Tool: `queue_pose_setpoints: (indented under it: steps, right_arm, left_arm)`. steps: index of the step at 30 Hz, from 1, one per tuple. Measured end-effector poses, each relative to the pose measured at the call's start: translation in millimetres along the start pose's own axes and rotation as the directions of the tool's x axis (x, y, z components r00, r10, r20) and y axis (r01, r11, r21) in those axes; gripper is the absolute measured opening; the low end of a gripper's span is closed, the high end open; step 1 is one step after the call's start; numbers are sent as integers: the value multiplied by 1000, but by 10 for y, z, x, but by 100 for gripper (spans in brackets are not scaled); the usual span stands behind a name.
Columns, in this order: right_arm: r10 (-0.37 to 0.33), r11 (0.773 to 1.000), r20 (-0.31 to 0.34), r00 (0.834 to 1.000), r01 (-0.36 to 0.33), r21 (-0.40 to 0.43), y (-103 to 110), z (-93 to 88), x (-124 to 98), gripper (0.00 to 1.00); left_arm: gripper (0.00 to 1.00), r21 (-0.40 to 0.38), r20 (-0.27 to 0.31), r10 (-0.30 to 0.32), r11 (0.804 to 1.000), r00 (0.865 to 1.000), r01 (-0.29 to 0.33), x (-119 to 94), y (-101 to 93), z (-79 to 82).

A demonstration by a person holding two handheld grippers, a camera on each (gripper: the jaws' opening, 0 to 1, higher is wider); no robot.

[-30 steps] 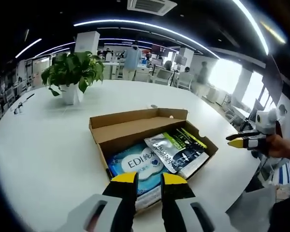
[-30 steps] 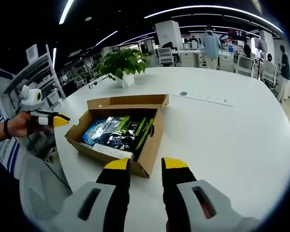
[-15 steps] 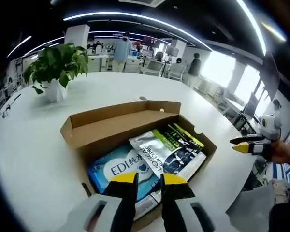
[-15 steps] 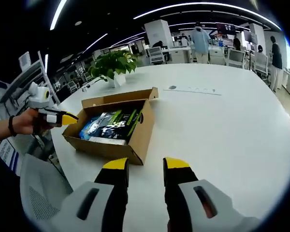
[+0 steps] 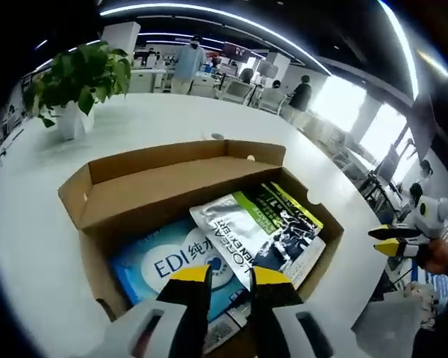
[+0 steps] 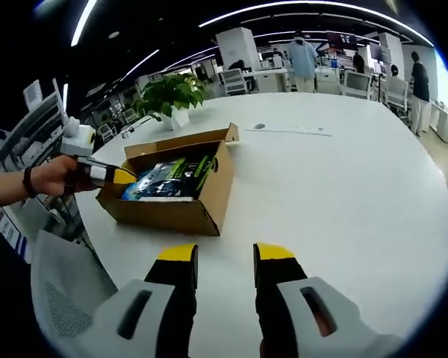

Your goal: Operate the shoe box by opening the lid, removing the specified soft item, and placing it in the target area until the item is outside and the box remains undamaged.

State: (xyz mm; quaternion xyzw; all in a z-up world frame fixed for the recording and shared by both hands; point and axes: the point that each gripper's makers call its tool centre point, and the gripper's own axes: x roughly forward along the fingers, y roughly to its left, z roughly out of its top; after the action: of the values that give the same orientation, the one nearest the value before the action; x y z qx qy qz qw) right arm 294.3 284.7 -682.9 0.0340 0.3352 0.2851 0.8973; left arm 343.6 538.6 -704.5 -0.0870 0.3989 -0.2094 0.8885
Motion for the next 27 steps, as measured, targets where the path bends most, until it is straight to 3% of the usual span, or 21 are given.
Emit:
queue_pose_setpoints:
  steps: [3, 11, 16, 21, 27]
  right_arm:
    - [-6, 1000, -1, 1000, 6, -7, 3, 2, -23, 27]
    - [-17, 1000, -20, 1000, 17, -22, 22, -94, -65, 27]
    - [-17, 1000, -33, 999, 16, -21, 48, -148, -74, 27]
    - [-17, 999, -36, 999, 16, -28, 55, -134, -62, 27]
    - [0, 999, -41, 999, -2, -48, 118, -93, -10, 27]
  left_arm:
    - [21, 4, -36, 4, 1000, 999, -4, 65, 1, -68]
    - [21, -65, -52, -45, 997, 998, 42, 179, -82, -109]
    - [15, -128, -39, -72, 989, 997, 67, 204, -119, -84]
    - [3, -117, -28, -73, 991, 997, 70, 197, -143, -43]
    - [2, -140, -23, -69, 988, 997, 65, 193, -143, -45]
